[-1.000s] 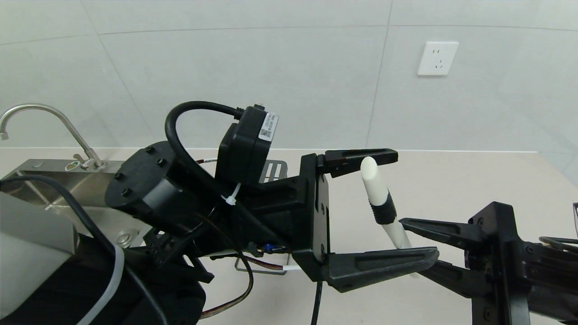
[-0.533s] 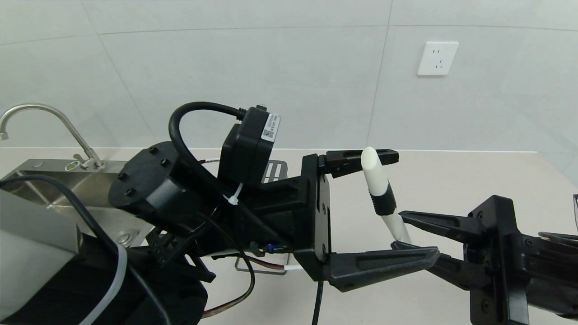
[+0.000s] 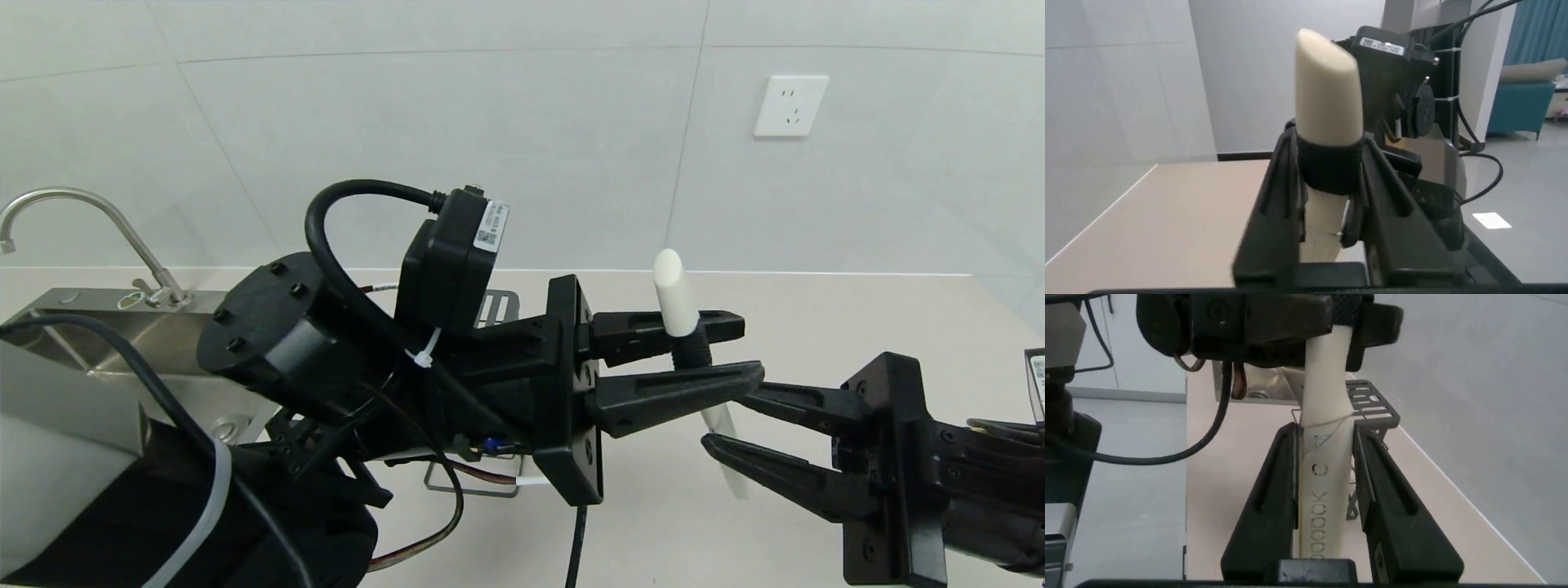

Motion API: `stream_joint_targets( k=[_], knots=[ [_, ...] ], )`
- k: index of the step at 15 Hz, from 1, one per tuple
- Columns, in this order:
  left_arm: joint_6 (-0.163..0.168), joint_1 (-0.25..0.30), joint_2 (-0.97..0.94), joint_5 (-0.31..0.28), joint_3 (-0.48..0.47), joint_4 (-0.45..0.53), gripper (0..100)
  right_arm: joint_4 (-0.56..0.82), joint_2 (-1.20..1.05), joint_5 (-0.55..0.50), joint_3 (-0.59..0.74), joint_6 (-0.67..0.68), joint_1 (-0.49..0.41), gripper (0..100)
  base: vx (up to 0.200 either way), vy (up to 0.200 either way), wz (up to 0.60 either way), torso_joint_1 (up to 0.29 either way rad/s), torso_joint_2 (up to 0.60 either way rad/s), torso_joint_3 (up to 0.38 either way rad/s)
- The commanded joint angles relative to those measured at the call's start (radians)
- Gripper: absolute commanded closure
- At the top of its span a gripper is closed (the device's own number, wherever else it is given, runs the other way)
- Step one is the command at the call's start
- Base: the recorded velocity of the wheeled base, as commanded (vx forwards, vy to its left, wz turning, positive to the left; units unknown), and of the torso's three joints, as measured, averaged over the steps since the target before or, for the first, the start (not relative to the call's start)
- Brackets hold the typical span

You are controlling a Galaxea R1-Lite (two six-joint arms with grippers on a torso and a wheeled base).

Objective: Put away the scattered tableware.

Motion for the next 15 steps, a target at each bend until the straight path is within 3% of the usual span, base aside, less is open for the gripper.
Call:
stream_joint_targets(
  k=[1,4,6,8,10,11,12,15],
  knots=[
    [0.000,-0.001,-0.001,0.002,-0.007,-0.002,100,0.002,0.003,0.001,0.001,-0.001,0.000,0,0.000,0.000,0.00,0.000,0.00,0.000],
    [0.002,0.001,0.000,0.025,-0.007,-0.002,100,0.002,-0.004,0.001,0.009,-0.001,0.000,0,0.000,0.000,0.00,0.000,0.00,0.000],
    [0.014,0.047,-0.001,0.074,0.001,-0.002,100,0.003,-0.032,0.001,0.033,-0.002,-0.018,0,0.000,0.000,0.00,0.000,0.00,0.000],
    [0.060,0.108,-0.010,0.086,0.010,-0.002,100,0.008,-0.083,-0.001,0.099,-0.011,-0.075,0,0.000,0.000,0.00,0.000,0.00,0.000],
    [0.066,0.136,-0.073,0.084,0.091,-0.002,100,0.023,-0.173,-0.001,0.167,-0.041,-0.172,0,0.000,0.000,0.00,0.000,0.00,0.000],
    [0.066,0.140,-0.089,0.084,0.114,-0.002,100,0.028,-0.198,-0.001,0.190,-0.045,-0.190,100,0.000,0.000,0.00,0.000,0.00,0.000],
    [0.066,0.148,-0.145,0.084,0.180,-0.002,100,0.035,-0.297,-0.001,0.257,-0.044,-0.259,100,0.000,0.000,0.00,0.000,0.00,0.000],
    [0.068,0.173,-0.248,0.084,0.234,0.062,100,0.069,-0.526,-0.002,0.286,-0.045,-0.477,100,0.000,0.000,0.00,0.000,0.00,0.000]
  ],
)
